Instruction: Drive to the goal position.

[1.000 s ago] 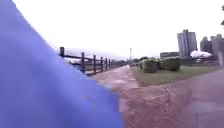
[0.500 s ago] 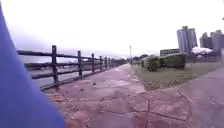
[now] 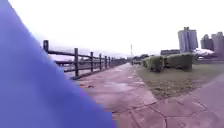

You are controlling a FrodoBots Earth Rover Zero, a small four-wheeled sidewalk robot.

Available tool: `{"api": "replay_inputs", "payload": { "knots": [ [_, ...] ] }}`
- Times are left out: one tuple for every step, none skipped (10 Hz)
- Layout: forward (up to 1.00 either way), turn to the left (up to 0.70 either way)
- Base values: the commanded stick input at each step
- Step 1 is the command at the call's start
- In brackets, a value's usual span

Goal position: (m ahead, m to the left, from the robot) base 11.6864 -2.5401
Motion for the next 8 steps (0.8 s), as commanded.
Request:
{"api": "replay_inputs", "payload": {
  "knots": [
    [1.00, 0.00],
    [1.00, 0.00],
    [1.00, 0.00],
    [1.00, 0.00],
    [1.00, 0.00],
    [1.00, 0.00],
    [1.00, -0.02],
    [1.00, -0.29]
  ]
}}
